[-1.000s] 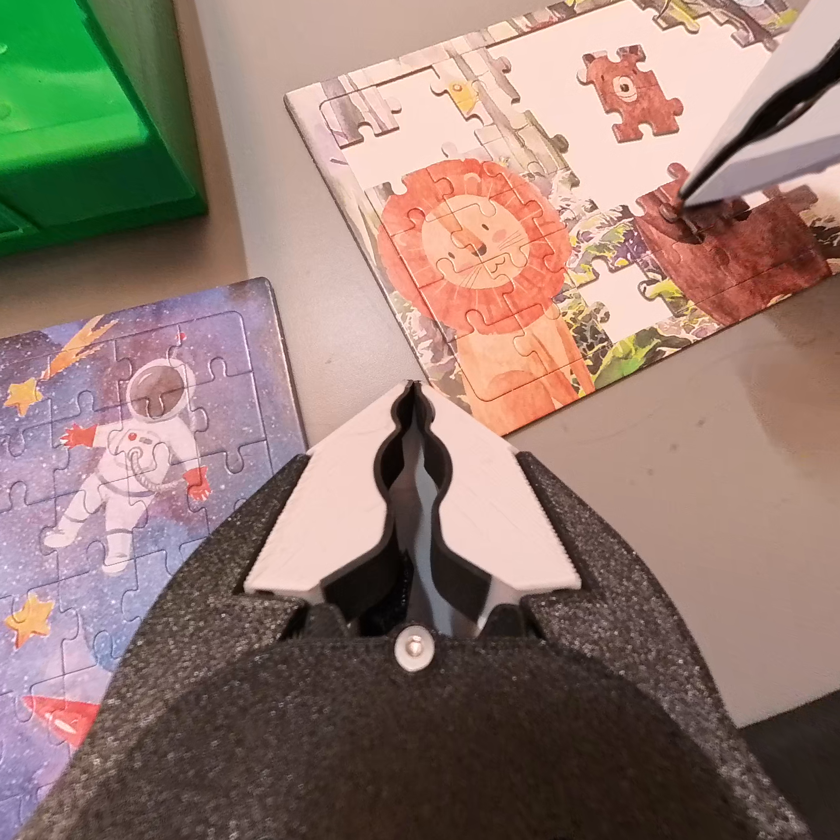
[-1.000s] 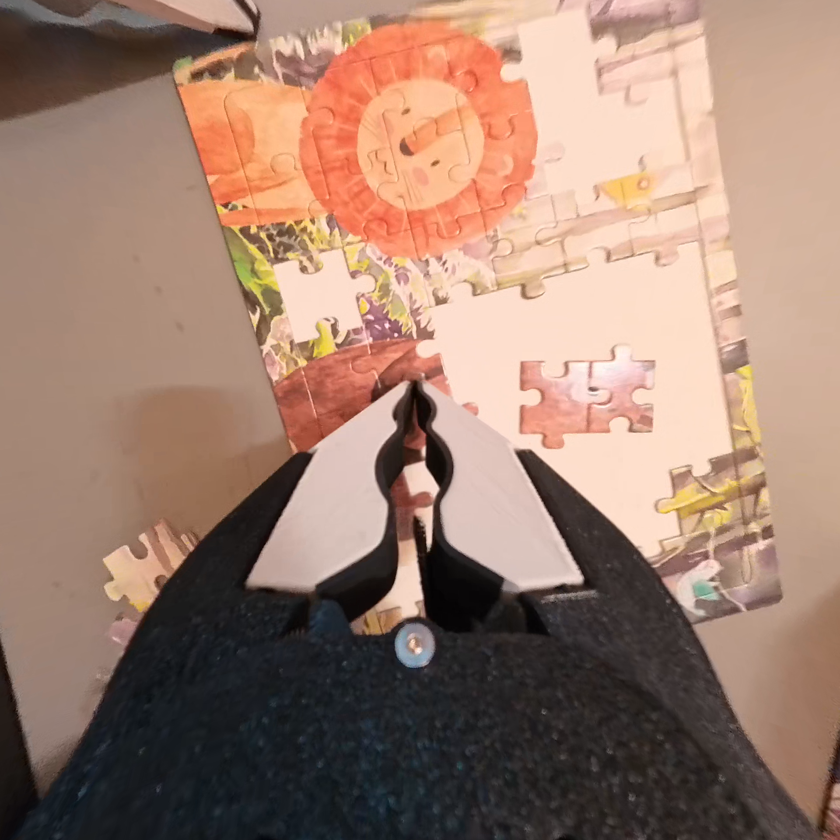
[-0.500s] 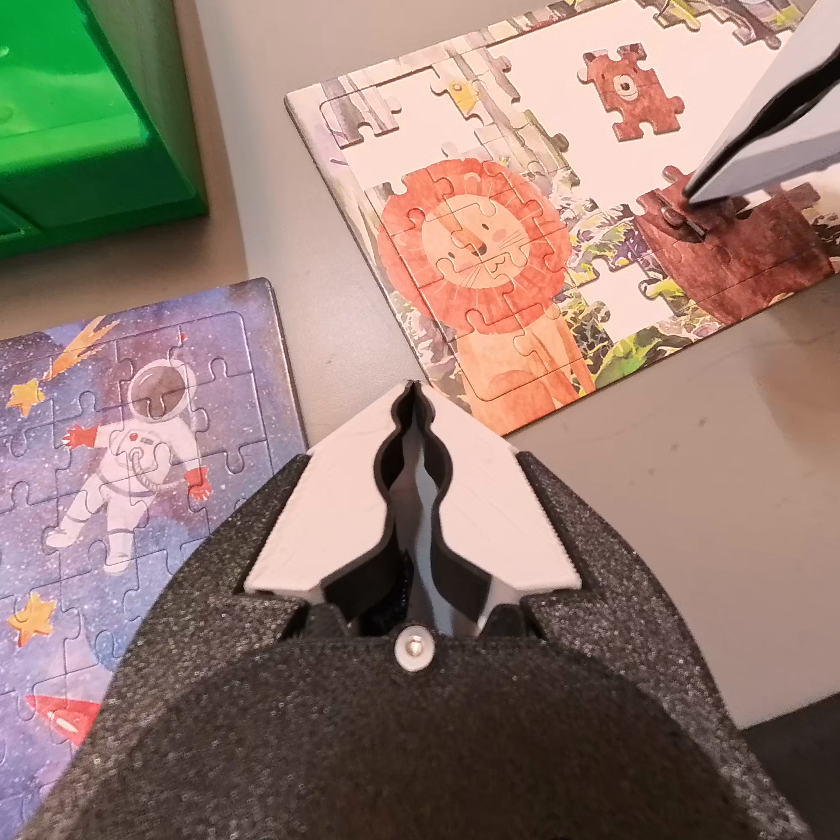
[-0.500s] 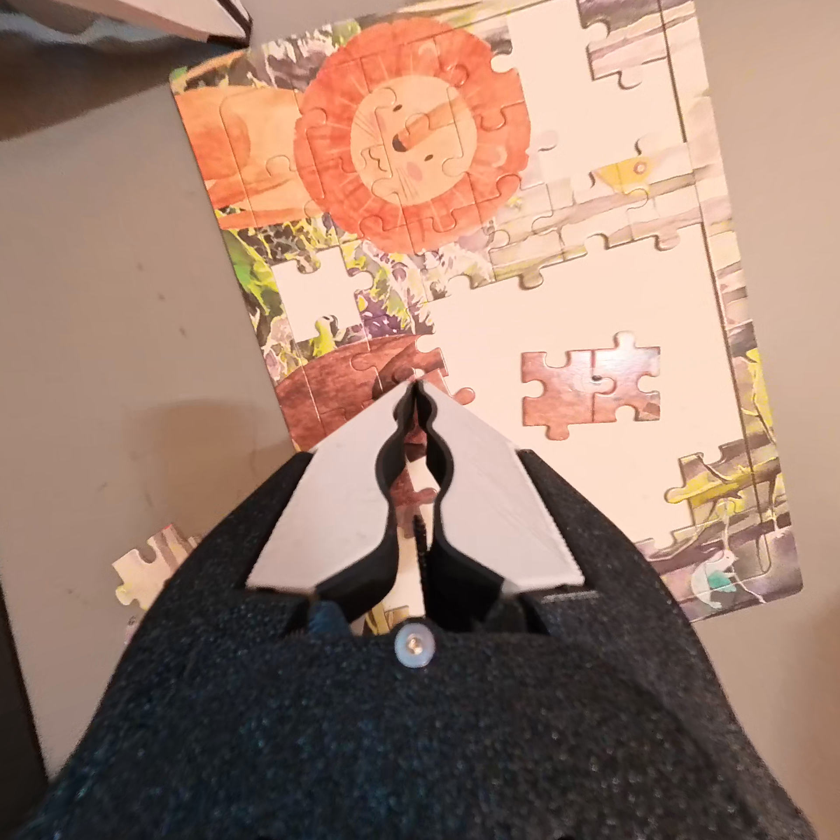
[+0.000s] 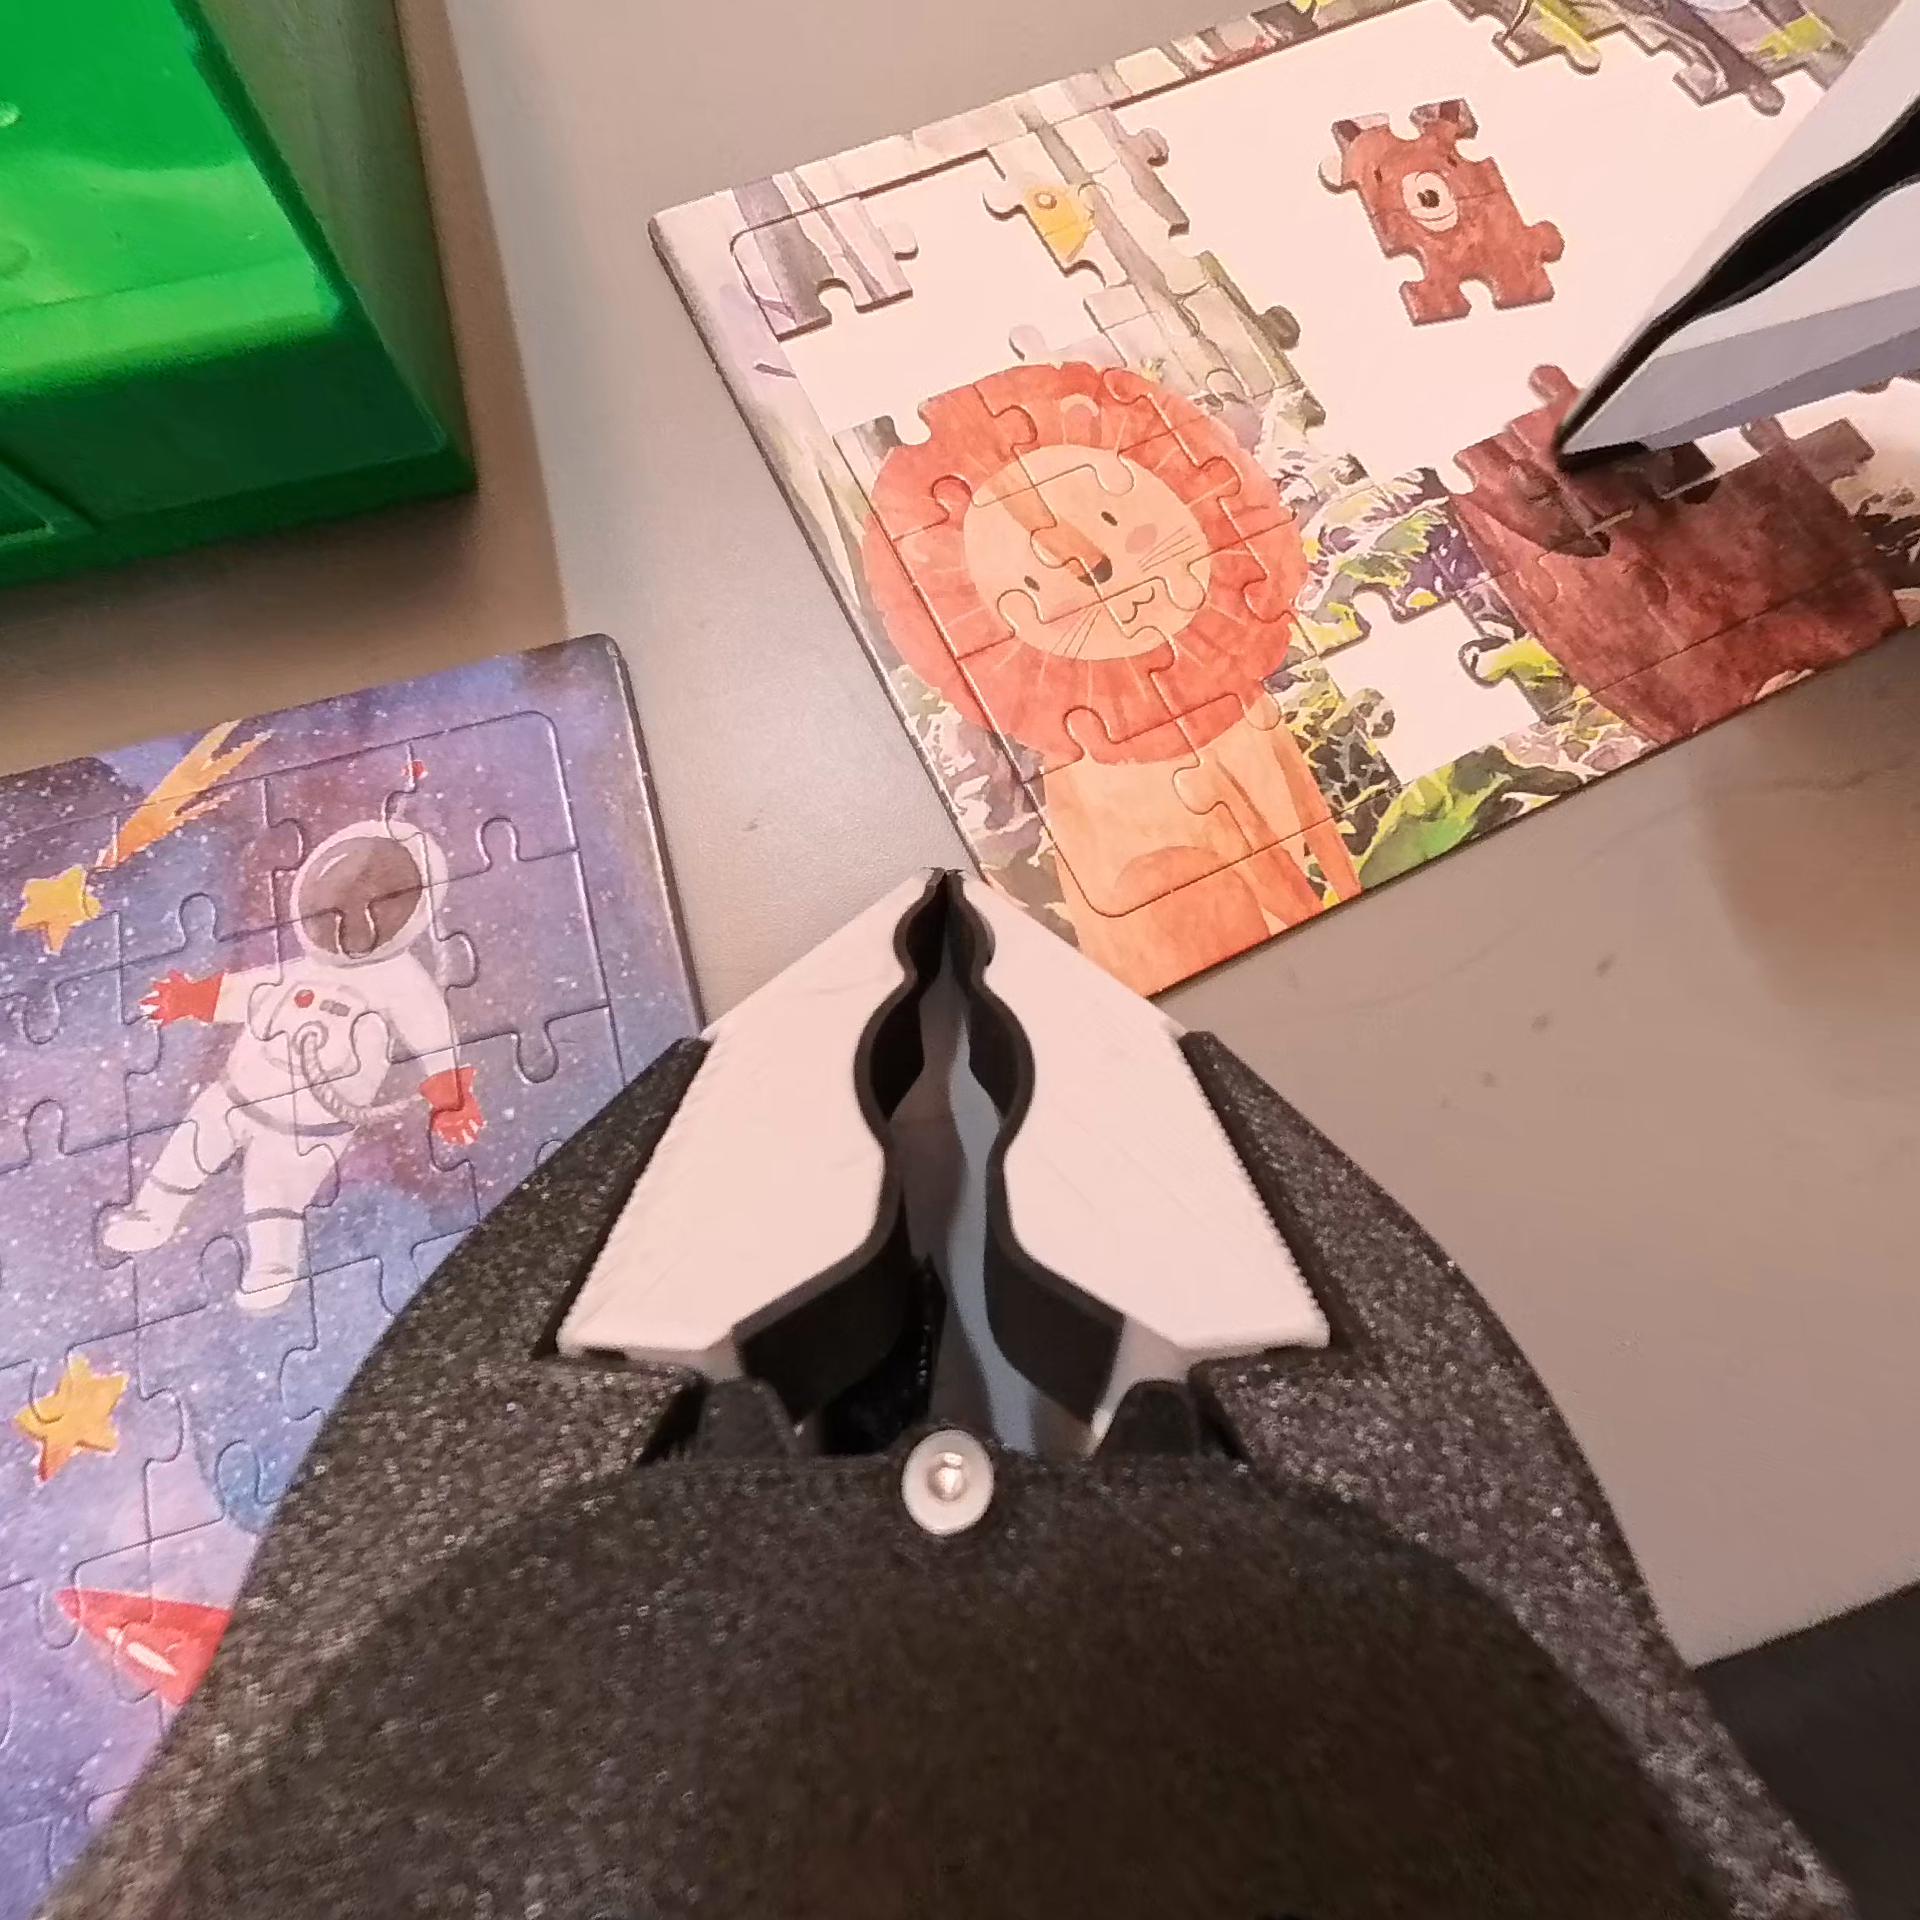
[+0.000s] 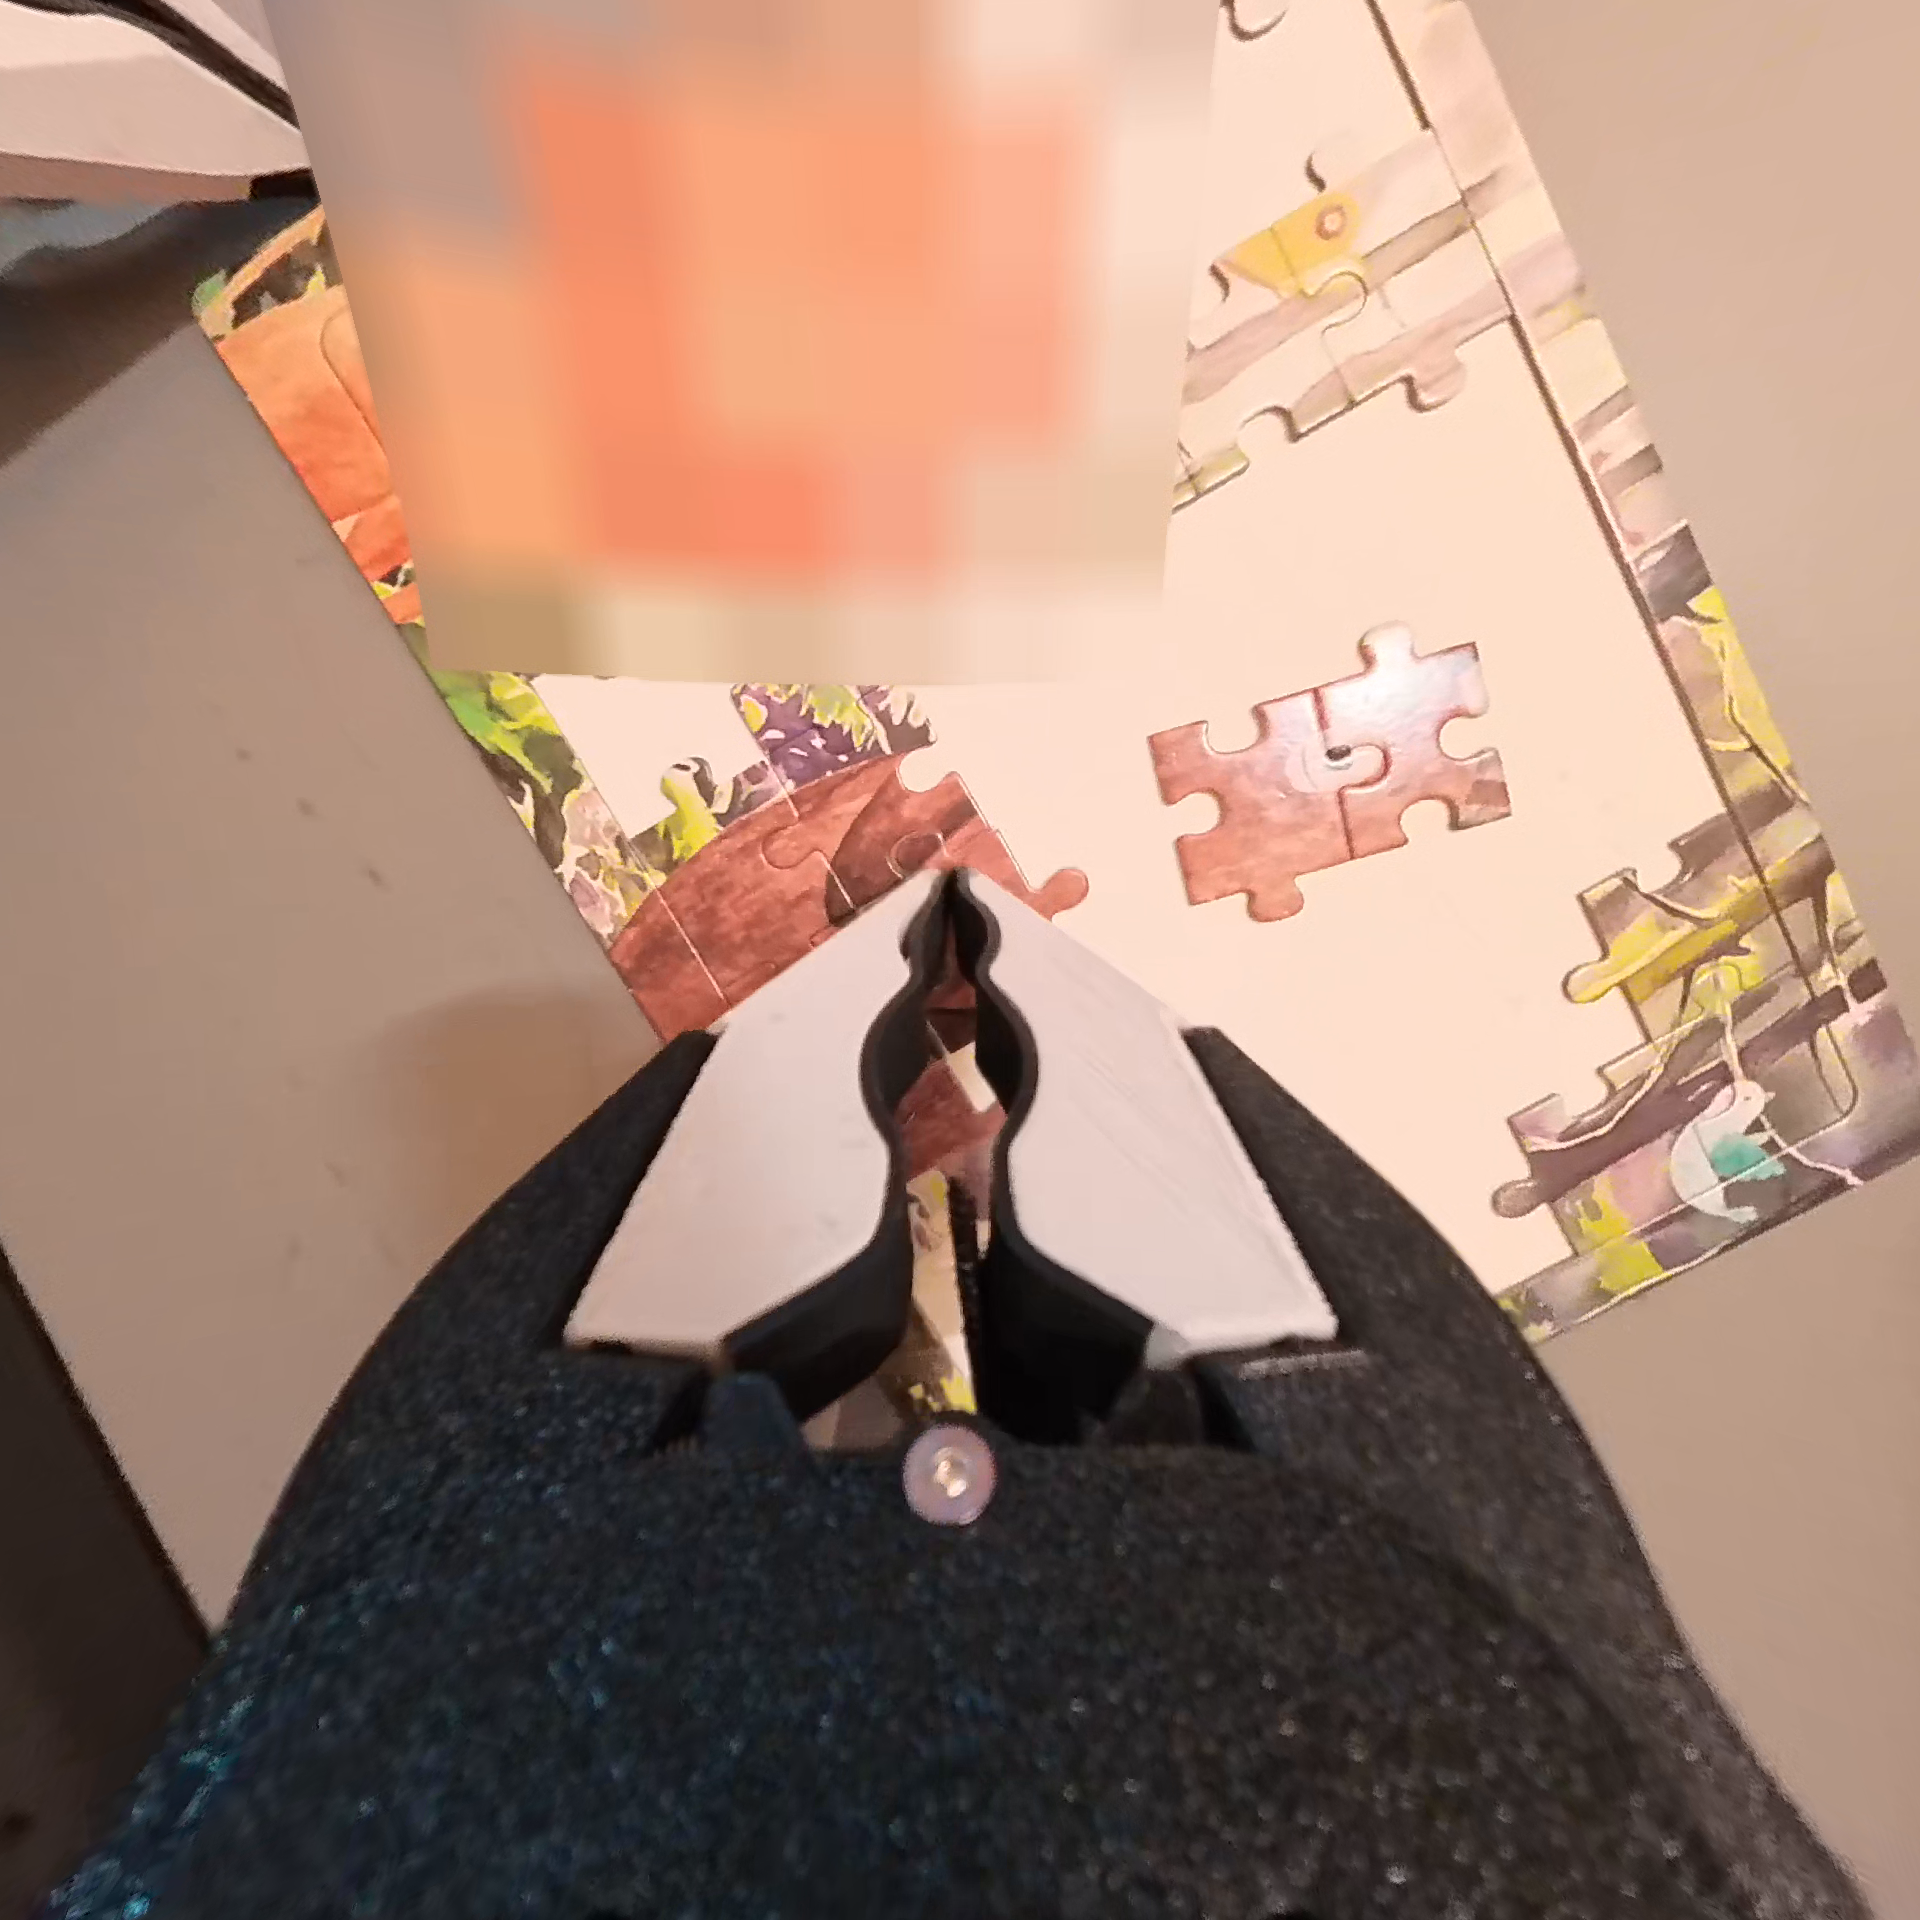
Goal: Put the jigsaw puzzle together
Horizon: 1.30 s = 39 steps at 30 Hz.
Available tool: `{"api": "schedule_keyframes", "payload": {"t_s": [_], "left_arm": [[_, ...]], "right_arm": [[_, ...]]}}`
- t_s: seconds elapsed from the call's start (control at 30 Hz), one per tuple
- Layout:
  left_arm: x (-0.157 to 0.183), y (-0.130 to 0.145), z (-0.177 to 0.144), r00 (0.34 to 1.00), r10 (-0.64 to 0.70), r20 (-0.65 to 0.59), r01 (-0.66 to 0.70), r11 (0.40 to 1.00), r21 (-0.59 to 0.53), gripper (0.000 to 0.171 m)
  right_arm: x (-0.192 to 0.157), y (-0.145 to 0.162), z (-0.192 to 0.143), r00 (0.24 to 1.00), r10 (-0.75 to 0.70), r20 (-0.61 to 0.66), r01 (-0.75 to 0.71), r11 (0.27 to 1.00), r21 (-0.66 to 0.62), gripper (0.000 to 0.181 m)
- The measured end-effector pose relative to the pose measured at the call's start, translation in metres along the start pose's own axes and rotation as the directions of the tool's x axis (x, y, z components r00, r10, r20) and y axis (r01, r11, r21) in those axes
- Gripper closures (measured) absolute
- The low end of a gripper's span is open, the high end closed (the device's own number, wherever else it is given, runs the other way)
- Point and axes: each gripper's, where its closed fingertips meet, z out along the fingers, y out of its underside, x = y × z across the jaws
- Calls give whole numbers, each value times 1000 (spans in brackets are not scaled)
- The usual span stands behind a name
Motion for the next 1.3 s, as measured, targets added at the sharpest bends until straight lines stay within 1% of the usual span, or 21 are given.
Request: {"api": "schedule_keyframes", "payload": {"t_s": [0.1,0.3,0.37,0.47,0.53,0.57,0.6,0.63,0.7,0.73,0.8,0.93,0.97,1.0,1.07,1.17,1.3], "left_arm": [[0,0,0,1000,4,4,-4,1000,0,171],[0,0,0,1000,5,5,-5,1000,0,171],[0,0,0,1000,6,5,-6,1000,0,171],[0,0,0,1000,7,6,-7,1000,0,171],[0,0,0,1000,7,6,-7,1000,0,171],[0,0,0,1000,6,5,-6,1000,0,171],[0,0,0,1000,4,4,-4,1000,0,171],[0,0,0,1000,3,3,-3,1000,0,171],[-1,0,0,1000,2,2,-2,1000,0,171],[-1,0,0,1000,2,1,-2,1000,0,171],[-1,0,0,1000,1,1,-1,1000,0,171],[-1,0,0,1000,1,1,-1,1000,0,171],[-1,0,0,1000,1,1,-1,1000,0,171],[-1,0,0,1000,1,1,-1,1000,0,171],[-1,0,0,1000,4,3,-4,1000,0,171],[-1,0,0,1000,5,5,-5,1000,0,171],[-1,0,0,1000,6,5,-6,1000,0,171]], "right_arm": [[0,0,0,999,37,-12,-37,999,1,181],[-1,0,1,999,30,-30,-30,999,-16,181],[-4,-4,-3,1000,25,-18,-25,1000,7,181],[4,-4,-7,998,19,-58,-18,1000,11,181],[-3,0,-2,1000,28,-13,-28,1000,-4,181],[-5,3,1,1000,22,-5,-22,1000,-20,181],[-5,0,1,1000,14,-8,-14,1000,4,181],[-5,1,1,1000,12,-4,-12,1000,-2,181],[1,4,-5,999,1,-34,-2,1000,-17,181],[5,3,-11,999,4,-45,-3,1000,4,181],[7,3,-17,999,38,-26,-37,999,26,181],[8,15,-5,998,47,-32,-46,999,15,181],[6,14,-7,998,57,-15,-57,998,34,181],[5,18,-7,998,61,-8,-61,998,18,181],[12,20,-12,997,56,-51,-55,998,27,181],[7,21,-18,999,41,-30,-39,998,52,181],[-3,24,-12,1000,26,-1,-26,999,48,181]]}}
